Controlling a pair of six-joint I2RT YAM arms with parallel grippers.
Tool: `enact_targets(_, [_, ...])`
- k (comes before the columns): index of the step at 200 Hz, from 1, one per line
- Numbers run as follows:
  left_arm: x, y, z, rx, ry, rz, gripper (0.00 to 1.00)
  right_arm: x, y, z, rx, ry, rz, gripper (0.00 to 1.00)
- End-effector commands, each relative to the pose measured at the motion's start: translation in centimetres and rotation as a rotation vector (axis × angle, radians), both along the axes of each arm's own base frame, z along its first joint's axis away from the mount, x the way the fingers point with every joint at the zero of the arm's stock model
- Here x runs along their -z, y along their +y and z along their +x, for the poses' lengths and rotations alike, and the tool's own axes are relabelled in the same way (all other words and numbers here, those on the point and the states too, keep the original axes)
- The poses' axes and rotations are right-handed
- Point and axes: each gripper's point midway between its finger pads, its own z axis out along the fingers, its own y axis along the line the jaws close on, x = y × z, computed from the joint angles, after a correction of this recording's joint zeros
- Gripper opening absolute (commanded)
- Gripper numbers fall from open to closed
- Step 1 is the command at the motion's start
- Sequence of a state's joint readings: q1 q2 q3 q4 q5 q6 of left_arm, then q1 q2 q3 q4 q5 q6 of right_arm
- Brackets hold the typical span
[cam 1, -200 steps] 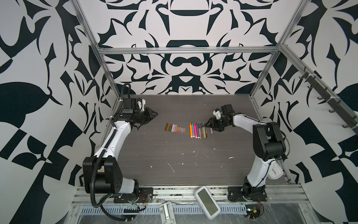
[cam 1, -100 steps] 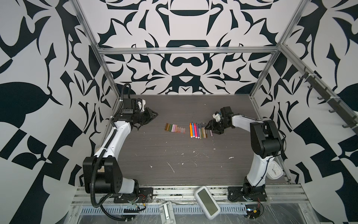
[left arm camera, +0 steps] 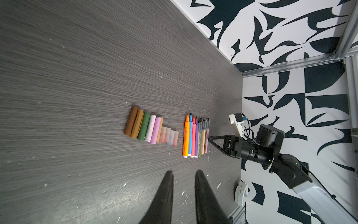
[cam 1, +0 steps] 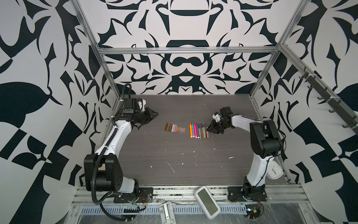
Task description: Open the pen caps
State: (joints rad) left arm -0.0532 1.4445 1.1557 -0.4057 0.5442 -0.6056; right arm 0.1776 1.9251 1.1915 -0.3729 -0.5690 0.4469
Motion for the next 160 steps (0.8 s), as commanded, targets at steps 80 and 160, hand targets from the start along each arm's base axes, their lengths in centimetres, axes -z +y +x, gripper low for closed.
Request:
enact_targets(80, [-1.5, 0.6, 0.4, -0.031, -0.069, 0.017, 0.27, -4.9, -1.6, 0.0, 0.020, -0.128, -0.030, 0.25])
enact_targets(160, [-4.9, 5.9, 0.4, -0.349, -0.419, 0.051, 0.99, -5.4, -5.1, -1.0, 0.040, -0.158, -0.206, 0.20])
